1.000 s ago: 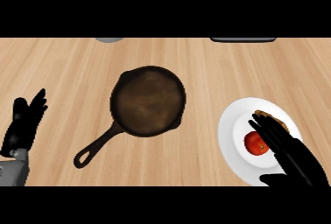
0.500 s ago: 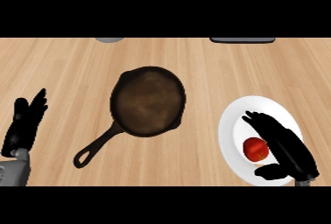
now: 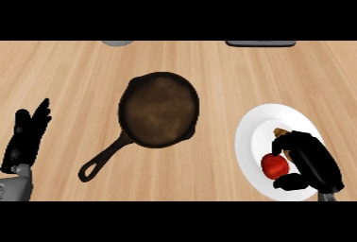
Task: Pick the tomato from the plate and place it in the pan
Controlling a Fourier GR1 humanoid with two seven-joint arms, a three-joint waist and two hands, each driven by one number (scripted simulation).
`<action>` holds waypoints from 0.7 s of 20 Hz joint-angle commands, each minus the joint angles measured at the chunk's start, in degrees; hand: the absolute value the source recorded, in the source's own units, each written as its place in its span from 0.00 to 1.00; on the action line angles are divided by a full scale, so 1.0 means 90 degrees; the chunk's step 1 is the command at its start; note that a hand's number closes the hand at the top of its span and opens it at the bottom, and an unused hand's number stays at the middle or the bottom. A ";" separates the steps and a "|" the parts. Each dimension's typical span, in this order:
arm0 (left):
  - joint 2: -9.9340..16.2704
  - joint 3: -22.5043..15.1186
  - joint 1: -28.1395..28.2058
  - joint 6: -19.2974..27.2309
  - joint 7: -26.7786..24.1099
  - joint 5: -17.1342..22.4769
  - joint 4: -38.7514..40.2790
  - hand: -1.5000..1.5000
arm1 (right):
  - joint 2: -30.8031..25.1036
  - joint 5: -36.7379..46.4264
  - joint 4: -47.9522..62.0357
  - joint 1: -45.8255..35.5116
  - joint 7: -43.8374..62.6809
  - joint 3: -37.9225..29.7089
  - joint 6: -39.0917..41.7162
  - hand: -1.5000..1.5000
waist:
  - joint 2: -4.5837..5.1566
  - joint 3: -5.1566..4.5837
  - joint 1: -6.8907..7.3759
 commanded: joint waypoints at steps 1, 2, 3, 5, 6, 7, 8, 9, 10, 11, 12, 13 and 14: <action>0.0018 0.0135 0.0142 -0.0025 -0.0205 -0.0065 0.0080 0.50 | 0.0162 -0.0182 0.0213 0.0179 -0.0293 -0.0090 -0.0412 1.00 | 0.0042 0.0078 0.0018; -0.0051 0.0008 -0.0312 -0.0063 0.0234 -0.0001 0.0105 0.50 | 0.0386 0.0280 -0.0446 0.0408 0.0767 0.0149 0.0231 1.00 | 0.0037 0.0074 -0.0029; 0.0020 0.0028 -0.0104 -0.0006 0.0372 -0.0022 -0.0187 0.50 | 0.0566 0.0557 -0.0581 0.0476 0.1501 0.0211 0.0643 1.00 | 0.0021 0.0069 -0.0019; 0.0135 0.0128 0.0026 -0.0101 0.0181 0.0056 -0.0175 0.50 | 0.0753 0.0970 -0.0419 0.1209 0.2247 0.0183 0.0866 1.00 | 0.0004 0.0054 -0.0111; 0.0118 0.0189 -0.0051 -0.0010 0.0151 0.0040 -0.0031 0.50 | 0.0903 0.1031 -0.0533 0.1433 0.2629 0.0203 0.1160 1.00 | 0.0016 0.0034 -0.0238; 0.0029 0.0156 0.0146 0.0035 0.0074 0.0025 -0.0078 0.50 | 0.1021 0.1148 -0.0510 0.1709 0.3003 0.0171 0.1352 1.00 | 0.0010 0.0021 -0.0239; 0.0166 0.0208 0.0093 -0.0063 0.0121 0.0051 -0.0069 0.50 | 0.1183 0.1179 -0.0807 0.1880 0.3257 0.0247 0.1515 1.00 | 0.0002 0.0030 -0.0251; 0.0098 0.0171 0.0141 0.0007 0.0056 -0.0010 -0.0026 0.50 | 0.1365 0.1239 -0.1103 0.1956 0.3522 0.0331 0.1620 1.00 | 0.0011 0.0039 -0.0208; 0.0068 0.0116 0.0220 -0.0013 0.0068 -0.0022 -0.0127 0.50 | 0.1433 0.1302 -0.1721 0.2133 0.3773 0.0461 0.1918 1.00 | -0.0019 0.0036 -0.0205; 0.0043 0.0233 -0.0068 0.0060 0.0073 0.0055 0.0055 0.50 | 0.1587 0.1453 -0.2036 0.2222 0.4170 0.0884 0.1825 1.00 | 0.0007 0.0041 -0.0236; -0.0005 0.0081 0.0125 0.0040 0.0092 -0.0051 -0.0101 0.50 | 0.1594 0.1360 -0.2695 0.2413 0.4399 0.1027 0.2024 1.00 | -0.0011 0.0051 -0.0178; 0.0062 0.0132 0.0002 -0.0085 0.0122 0.0043 -0.0047 0.50 | 0.1599 0.1397 -0.3118 0.2446 0.4751 0.1591 0.1723 1.00 | 0.0001 0.0060 -0.0135; 0.0065 0.0175 0.0078 -0.0037 0.0064 0.0015 -0.0032 0.50 | 0.1604 0.1731 -0.3507 0.2230 0.4799 0.1583 0.1588 1.00 | 0.0010 0.0064 -0.0075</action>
